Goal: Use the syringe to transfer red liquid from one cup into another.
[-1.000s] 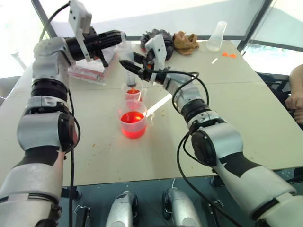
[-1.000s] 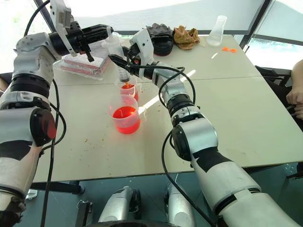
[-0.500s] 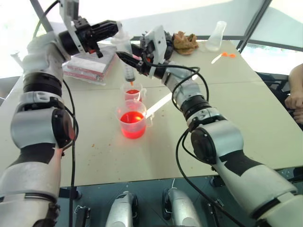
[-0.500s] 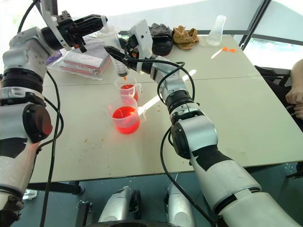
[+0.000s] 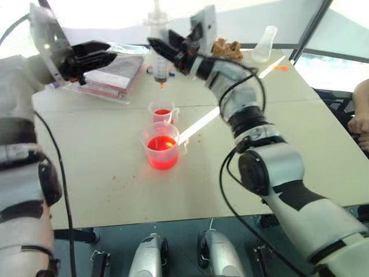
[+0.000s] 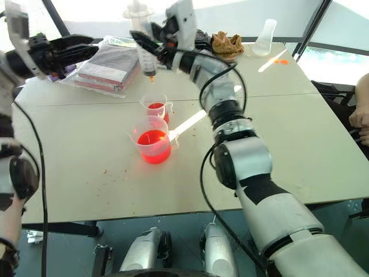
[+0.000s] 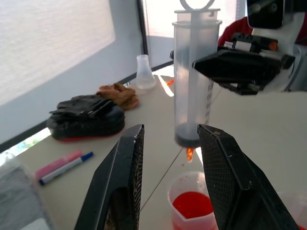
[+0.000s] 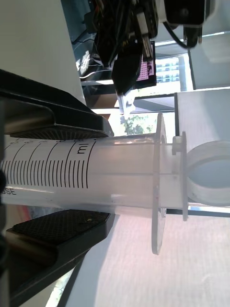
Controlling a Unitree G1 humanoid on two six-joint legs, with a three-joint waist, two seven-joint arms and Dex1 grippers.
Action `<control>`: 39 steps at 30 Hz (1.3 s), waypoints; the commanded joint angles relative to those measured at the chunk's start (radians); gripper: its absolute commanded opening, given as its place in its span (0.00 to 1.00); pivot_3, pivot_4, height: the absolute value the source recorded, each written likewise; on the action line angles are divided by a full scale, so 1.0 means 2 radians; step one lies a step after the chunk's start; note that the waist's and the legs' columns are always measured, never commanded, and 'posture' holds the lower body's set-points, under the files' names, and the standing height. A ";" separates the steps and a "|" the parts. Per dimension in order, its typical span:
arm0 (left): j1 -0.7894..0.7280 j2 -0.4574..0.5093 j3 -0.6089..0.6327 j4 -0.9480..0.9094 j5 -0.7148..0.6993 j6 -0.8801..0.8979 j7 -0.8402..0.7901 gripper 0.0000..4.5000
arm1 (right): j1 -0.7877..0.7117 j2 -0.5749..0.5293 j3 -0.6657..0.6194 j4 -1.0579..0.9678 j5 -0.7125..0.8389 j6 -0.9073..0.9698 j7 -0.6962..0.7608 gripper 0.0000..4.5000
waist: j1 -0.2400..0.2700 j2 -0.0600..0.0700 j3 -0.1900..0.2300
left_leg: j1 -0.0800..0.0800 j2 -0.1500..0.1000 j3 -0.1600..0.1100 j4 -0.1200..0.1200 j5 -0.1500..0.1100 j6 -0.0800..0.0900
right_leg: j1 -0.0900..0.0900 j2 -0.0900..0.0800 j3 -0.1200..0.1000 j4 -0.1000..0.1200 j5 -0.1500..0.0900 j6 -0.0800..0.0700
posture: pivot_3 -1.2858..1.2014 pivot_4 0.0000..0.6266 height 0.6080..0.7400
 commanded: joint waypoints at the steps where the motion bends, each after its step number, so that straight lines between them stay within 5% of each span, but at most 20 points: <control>1: 0.078 0.001 0.052 -0.164 -0.074 0.098 0.059 0.43 | -0.020 -0.077 0.021 -0.076 0.002 0.178 0.025 0.34 | 0.004 0.000 0.000 | 0.000 0.000 0.000 0.000 0.000 0.000 | 0.000 0.000 0.000 0.000 0.000 0.000 | 0.52 0.24 1.00; 6: 0.207 -0.003 0.112 -0.336 -0.181 0.220 0.126 0.43 | -0.020 -0.171 0.084 -0.110 0.000 0.475 0.052 0.34 | 0.008 0.000 0.000 | -0.001 0.000 0.000 0.001 -0.002 0.003 | -0.001 0.000 0.001 -0.002 0.000 0.000 | 0.52 0.24 1.00; 11: 0.325 -0.005 0.097 -0.464 -0.225 0.238 0.149 0.43 | 0.066 -0.220 0.168 -0.170 0.003 0.597 0.086 0.34 | 0.008 0.000 0.000 | 0.001 0.000 0.000 0.000 -0.002 0.004 | 0.000 0.000 0.001 -0.001 0.000 0.000 | 0.52 0.24 1.00; 19: 0.363 -0.045 0.045 -0.495 -0.217 0.192 0.202 0.43 | 0.158 -0.198 0.182 -0.174 -0.016 0.590 0.022 0.34 | 0.010 0.000 0.000 | 0.001 0.000 0.001 0.000 -0.002 0.003 | 0.000 0.001 0.001 -0.001 0.000 -0.001 | 0.52 0.24 1.00; 25: 0.384 -0.039 0.040 -0.504 -0.226 0.183 0.217 0.43 | 0.168 -0.192 0.169 -0.171 -0.017 0.598 -0.015 0.99 | 0.011 0.000 -0.001 | 0.002 0.000 0.001 0.000 -0.002 0.003 | 0.001 0.001 0.002 -0.001 0.000 0.000 | 0.52 0.24 1.00; 30: 0.390 -0.035 0.037 -0.500 -0.226 0.174 0.223 0.43 | 0.172 -0.204 0.169 -0.191 -0.016 0.591 -0.021 0.99 | 0.011 0.000 -0.001 | 0.003 0.000 0.001 0.001 -0.002 0.003 | 0.002 0.001 0.001 -0.002 0.000 -0.001 | 0.52 0.24 1.00; 35: 0.401 -0.028 0.060 -0.480 -0.234 0.176 0.235 0.43 | 0.181 -0.283 0.152 -0.311 0.031 0.600 0.040 0.99 | 0.013 0.001 0.000 | 0.001 -0.001 0.001 0.001 -0.002 0.004 | 0.001 0.001 0.002 -0.002 0.000 -0.001 | 0.52 0.24 1.00; 39: 0.413 -0.006 0.085 -0.467 -0.230 0.168 0.235 0.43 | 0.246 -0.320 0.059 -0.432 0.097 0.590 0.065 0.99 | 0.011 0.001 0.000 | 0.001 0.000 0.001 0.000 -0.002 0.004 | 0.000 0.001 0.001 -0.002 0.000 0.000 | 0.52 0.24 1.00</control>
